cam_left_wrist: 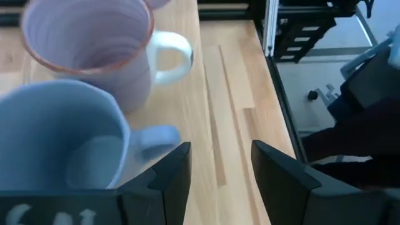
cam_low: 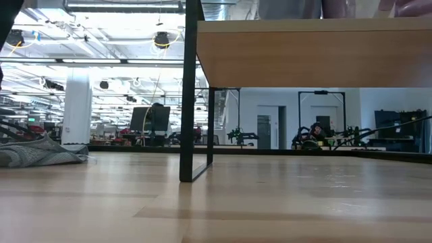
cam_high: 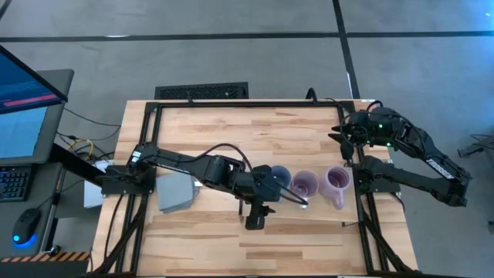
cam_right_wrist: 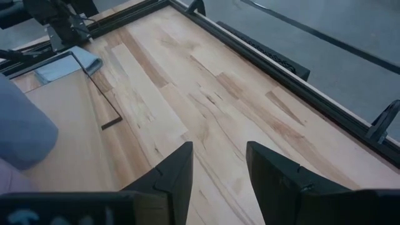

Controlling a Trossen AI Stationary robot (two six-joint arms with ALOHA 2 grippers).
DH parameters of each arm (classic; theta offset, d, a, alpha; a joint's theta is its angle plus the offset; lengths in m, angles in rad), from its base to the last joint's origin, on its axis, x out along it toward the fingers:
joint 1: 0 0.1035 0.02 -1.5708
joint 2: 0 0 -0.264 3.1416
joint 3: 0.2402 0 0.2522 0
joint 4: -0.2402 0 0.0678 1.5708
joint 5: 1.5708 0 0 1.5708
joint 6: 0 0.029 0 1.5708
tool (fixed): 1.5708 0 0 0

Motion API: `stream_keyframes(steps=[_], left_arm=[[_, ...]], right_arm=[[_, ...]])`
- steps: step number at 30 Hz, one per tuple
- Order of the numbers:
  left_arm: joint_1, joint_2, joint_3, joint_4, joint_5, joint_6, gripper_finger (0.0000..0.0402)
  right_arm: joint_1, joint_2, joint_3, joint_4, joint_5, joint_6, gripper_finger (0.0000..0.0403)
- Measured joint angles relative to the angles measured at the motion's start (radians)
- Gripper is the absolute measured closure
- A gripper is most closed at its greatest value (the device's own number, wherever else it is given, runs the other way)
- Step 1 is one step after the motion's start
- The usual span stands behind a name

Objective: Stack small to large cups/mugs on shelf
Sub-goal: Put the blue mug on the shelf

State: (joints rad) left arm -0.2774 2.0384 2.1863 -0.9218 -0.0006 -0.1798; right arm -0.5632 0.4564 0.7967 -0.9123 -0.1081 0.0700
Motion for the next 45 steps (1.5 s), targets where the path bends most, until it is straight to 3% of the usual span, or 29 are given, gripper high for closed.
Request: stream_keyframes(steps=[8,45], left_arm=[[0.015,0.004,0.019,-0.048,-0.139,0.047,0.0244],[0.046,0.01,0.022,-0.119,-0.086,0.063,0.0244]], right_arm=[[0.0,0.0,0.0,0.0,0.0,0.0,0.0232],[0.0,0.0,0.0,0.006,0.0,0.0,0.0232]])
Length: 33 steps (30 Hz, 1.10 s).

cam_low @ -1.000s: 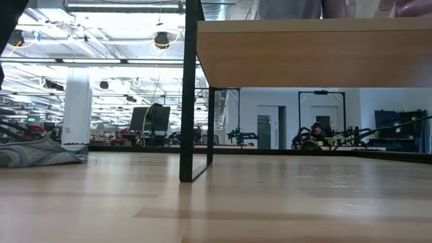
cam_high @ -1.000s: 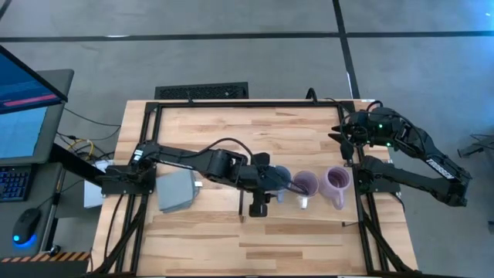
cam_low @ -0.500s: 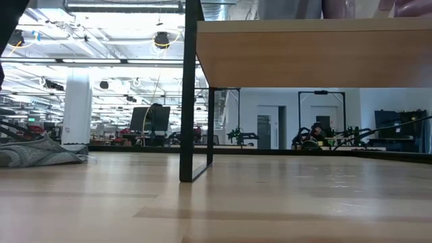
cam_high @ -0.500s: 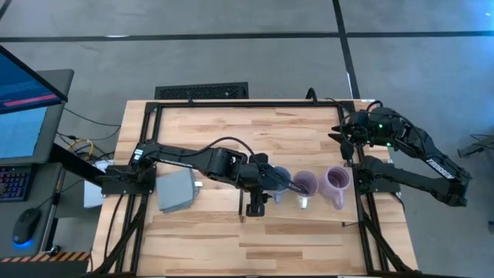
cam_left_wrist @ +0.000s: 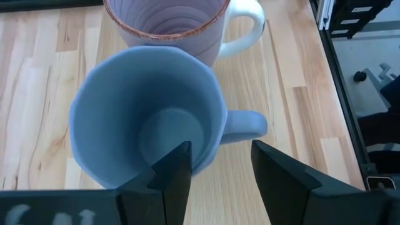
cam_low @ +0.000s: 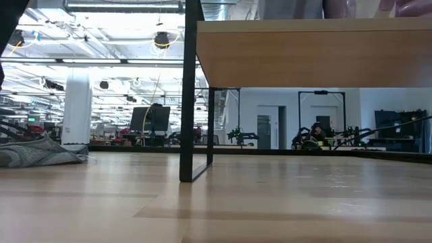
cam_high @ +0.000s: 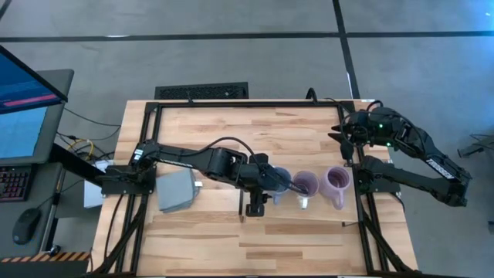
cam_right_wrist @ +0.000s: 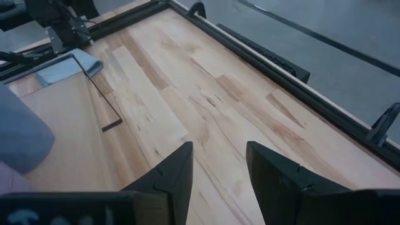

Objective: Stack small to large cups/mugs on shelf
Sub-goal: Put the blue mug on the shelf, then adjust the purple mug on the shelf

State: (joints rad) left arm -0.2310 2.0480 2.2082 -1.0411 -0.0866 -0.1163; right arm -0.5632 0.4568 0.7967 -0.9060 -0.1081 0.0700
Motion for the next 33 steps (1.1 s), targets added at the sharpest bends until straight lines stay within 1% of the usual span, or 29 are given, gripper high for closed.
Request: stream_keyframes(steps=[3,6,12,14,17,21,23,25,27,29,33], left_arm=[[0.0,0.0,0.016,-0.008,0.0,0.009,0.0244],[0.0,0.0,0.06,-0.037,-0.014,0.025,0.0244],[0.0,-0.002,0.142,-0.101,-0.105,0.037,0.0244],[0.001,-0.005,0.149,-0.126,-0.155,0.037,0.0244],[0.002,-0.003,0.147,-0.168,-0.212,0.043,0.0244],[0.003,-0.003,0.132,-0.163,-0.214,0.052,0.0244],[0.002,-0.002,0.127,-0.163,-0.214,0.053,0.0244],[0.002,-0.002,0.127,-0.161,-0.21,0.054,0.0244],[-0.004,-0.002,0.127,-0.16,-0.206,0.061,0.0244],[-0.01,-0.002,0.127,-0.162,-0.212,0.07,0.0244],[-0.018,-0.011,0.127,-0.202,-0.286,0.071,0.0244]], right_arm=[[0.0,0.0,0.0,0.015,0.0,0.0,0.0232],[0.0,0.0,0.0,0.026,0.0,0.0,0.0232],[0.0,0.0,0.005,0.021,-0.001,0.001,0.0232],[0.0,0.0,0.026,-0.005,-0.016,0.0,0.0232],[0.0,0.0,0.086,-0.096,-0.035,0.0,0.0232],[0.0,0.0,0.206,-0.259,-0.043,0.038,0.0232],[0.0,0.0,0.257,-0.342,-0.086,0.072,0.0232],[0.0,0.0,0.298,-0.411,-0.16,0.104,0.0232],[0.0,0.0,0.322,-0.464,-0.235,0.125,0.0232],[0.0,0.0,0.333,-0.501,-0.285,0.137,0.0232],[0.0,0.0,0.348,-0.578,-0.276,0.111,0.0232]])
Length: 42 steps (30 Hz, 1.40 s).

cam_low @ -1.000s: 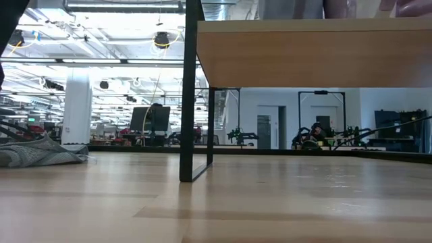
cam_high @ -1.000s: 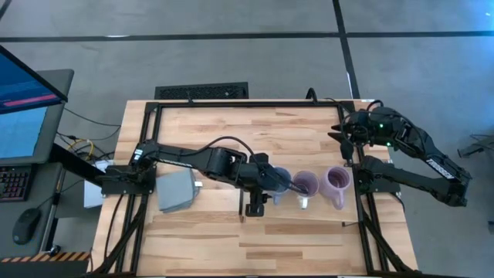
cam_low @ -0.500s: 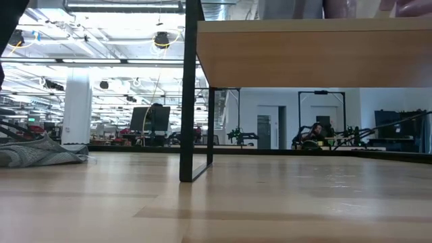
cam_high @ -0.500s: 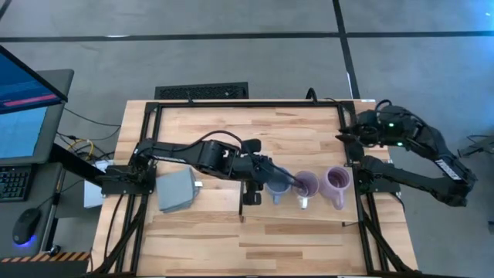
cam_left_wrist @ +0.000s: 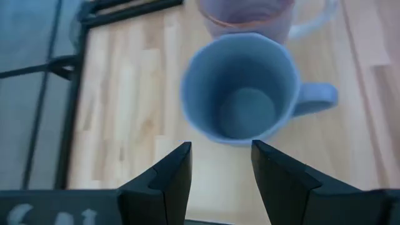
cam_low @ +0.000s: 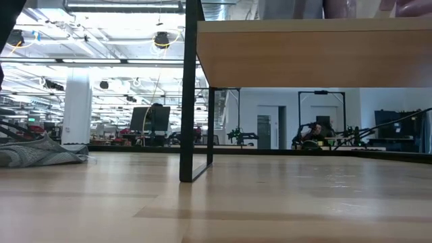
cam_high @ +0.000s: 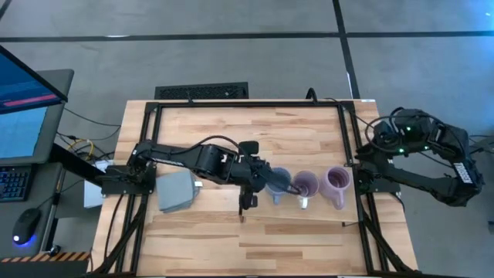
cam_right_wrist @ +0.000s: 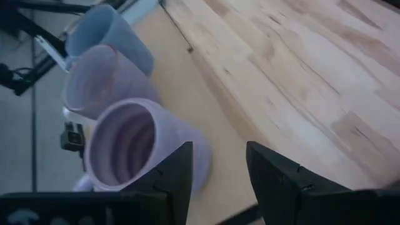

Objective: Stack small to large cups/mugs on shelf
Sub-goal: Adjust the purple mug on the shelf

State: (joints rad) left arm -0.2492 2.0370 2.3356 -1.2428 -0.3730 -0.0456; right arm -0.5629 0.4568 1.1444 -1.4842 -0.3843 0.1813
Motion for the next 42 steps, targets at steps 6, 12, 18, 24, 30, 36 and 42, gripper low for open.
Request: stream_keyframes(steps=[6,12,18,24,30,36,42], left_arm=[[0.019,-0.064,0.0,0.026,-0.043,0.023,0.0244],[0.066,-0.152,0.001,0.109,0.041,0.072,0.0244],[0.117,-0.196,0.001,0.167,0.12,0.128,0.0244],[0.182,-0.198,0.0,0.264,0.288,0.194,0.0244],[0.23,-0.232,-0.096,0.382,0.413,0.206,0.0244],[0.254,-0.403,-0.372,0.538,0.377,0.163,0.0244],[0.263,-0.667,-0.778,0.805,0.263,0.114,0.0244]], right_arm=[[0.0,0.0,0.001,-0.015,0.02,-0.038,0.0232],[0.0,0.0,0.001,-0.038,0.022,-0.077,0.0232],[0.0,0.0,0.001,-0.05,0.027,-0.119,0.0232],[0.0,0.0,0.001,-0.059,0.028,-0.13,0.0232],[0.0,-0.001,0.001,-0.086,0.039,-0.137,0.0232],[0.0,-0.012,0.001,-0.079,0.074,-0.14,0.0232],[0.0,-0.012,0.001,-0.079,0.074,-0.176,0.0232]])
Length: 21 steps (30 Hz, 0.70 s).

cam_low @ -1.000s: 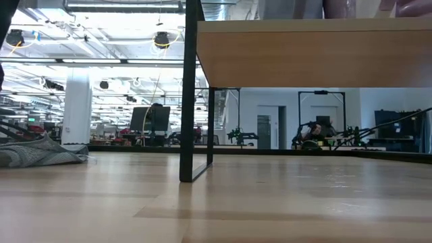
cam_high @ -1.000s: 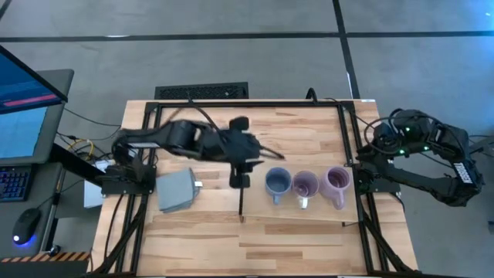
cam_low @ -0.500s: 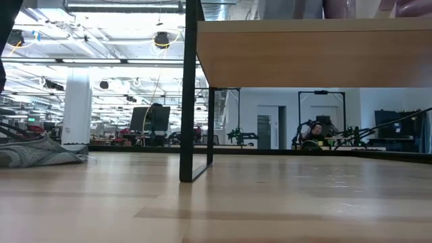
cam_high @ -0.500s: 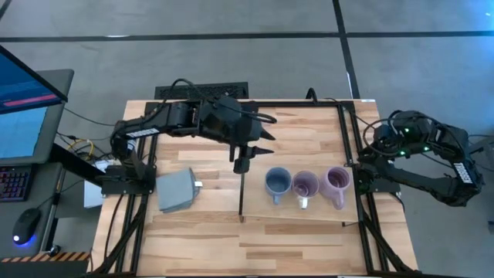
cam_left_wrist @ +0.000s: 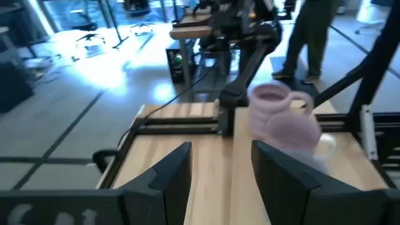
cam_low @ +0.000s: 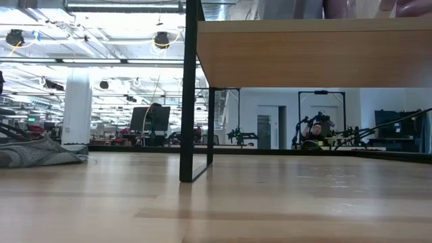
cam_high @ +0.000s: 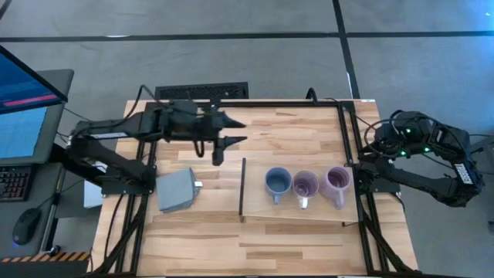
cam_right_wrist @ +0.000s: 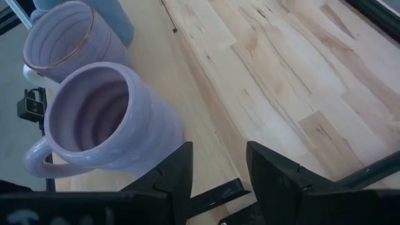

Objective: Stack small to large cups/mugs on shelf
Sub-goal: Adjust the purple mug on the shelf

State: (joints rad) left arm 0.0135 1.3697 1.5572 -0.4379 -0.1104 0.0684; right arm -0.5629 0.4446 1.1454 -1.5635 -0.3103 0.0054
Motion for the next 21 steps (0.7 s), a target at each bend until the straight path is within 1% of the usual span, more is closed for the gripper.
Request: stream_keyframes(steps=[2,6,11,15,21], left_arm=[[0.0,-0.066,-0.119,0.077,-0.008,-0.013,0.0244],[-0.008,-0.201,-0.327,0.245,-0.018,-0.047,0.0244],[-0.025,-0.309,-0.522,0.387,-0.047,-0.066,0.0244],[-0.027,-0.357,-0.608,0.452,-0.061,-0.096,0.0244],[-0.027,-0.356,-0.631,0.452,-0.063,-0.113,0.0244]], right_arm=[[0.0,0.0,0.0,0.0,0.0,0.006,0.0232],[0.0,0.001,0.0,-0.007,-0.006,0.079,0.0232],[0.0,0.001,-0.006,-0.008,-0.09,0.159,0.0232],[-0.001,0.001,-0.01,-0.007,-0.093,0.219,0.0232],[-0.002,0.001,-0.01,0.002,-0.129,0.294,0.0232]])
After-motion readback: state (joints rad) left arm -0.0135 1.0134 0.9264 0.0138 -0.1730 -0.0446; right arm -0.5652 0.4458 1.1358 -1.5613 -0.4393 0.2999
